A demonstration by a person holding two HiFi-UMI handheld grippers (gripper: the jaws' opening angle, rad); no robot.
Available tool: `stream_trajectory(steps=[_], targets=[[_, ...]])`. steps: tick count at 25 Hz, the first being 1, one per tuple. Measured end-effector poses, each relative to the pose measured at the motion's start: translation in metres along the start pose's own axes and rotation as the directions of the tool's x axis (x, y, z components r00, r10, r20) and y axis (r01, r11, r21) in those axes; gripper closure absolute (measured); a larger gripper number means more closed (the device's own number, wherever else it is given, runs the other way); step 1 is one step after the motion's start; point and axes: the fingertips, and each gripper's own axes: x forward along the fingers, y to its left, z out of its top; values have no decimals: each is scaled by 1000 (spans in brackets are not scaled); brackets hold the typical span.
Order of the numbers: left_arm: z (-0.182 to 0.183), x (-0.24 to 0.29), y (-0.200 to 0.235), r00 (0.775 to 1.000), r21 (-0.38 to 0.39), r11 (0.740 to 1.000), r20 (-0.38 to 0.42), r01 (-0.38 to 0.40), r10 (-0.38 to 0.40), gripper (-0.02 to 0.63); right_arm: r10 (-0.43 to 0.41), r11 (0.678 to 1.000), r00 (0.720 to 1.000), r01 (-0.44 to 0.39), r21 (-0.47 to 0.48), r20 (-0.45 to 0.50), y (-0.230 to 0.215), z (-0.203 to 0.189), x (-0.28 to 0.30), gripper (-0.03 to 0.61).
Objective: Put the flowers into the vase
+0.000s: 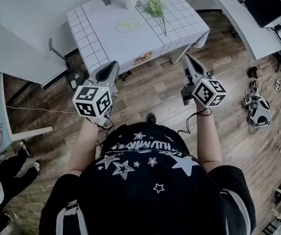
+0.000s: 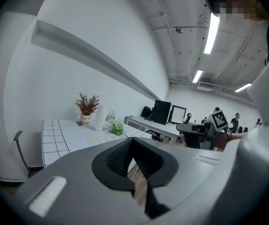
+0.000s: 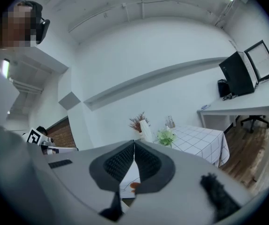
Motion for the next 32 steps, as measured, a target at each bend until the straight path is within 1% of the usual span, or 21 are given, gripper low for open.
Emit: stream_trajectory(steps=[3,7,11,14,17,21,24,27,29,32], targets=[[-2,14,5,998,11,998,-12,-54,55,604,25,1000,1000,-25,6,-18,-16,1,5,566],[-1,28,9,992,-7,992,-18,-123,123,604,61,998,998,-61,9,-32,-36,6,13,566],[-1,39,-5,990,-35,990,-9,-139,139,604,92,995,995,-91,28,-44,-55,6,20,566],[-6,42,-12,986,-29,986,-14,-164,164,604,114,993,992,-111,43,-59,-64,2,24,566],[-12,39,-13,980,-26,980,-32,-197,196,604,136,990,988,-131,59,-80,-67,-5,27,566],[-11,32,-6,974,-44,973,-36,-224,223,604,145,988,984,-138,77,-106,-67,-16,35,566],[-12,33,-1,973,-50,973,-41,-227,225,604,143,988,982,-135,78,-121,-64,-23,37,566],[-13,45,4,976,-52,975,-46,-216,214,604,133,990,982,-125,60,-137,-66,-25,35,566],[-10,57,3,981,-50,980,-38,-194,192,604,113,993,984,-106,58,-138,-74,-22,32,566],[-2,80,-2,989,-23,989,-27,-144,143,604,84,994,990,-76,72,-112,-90,-11,30,566]])
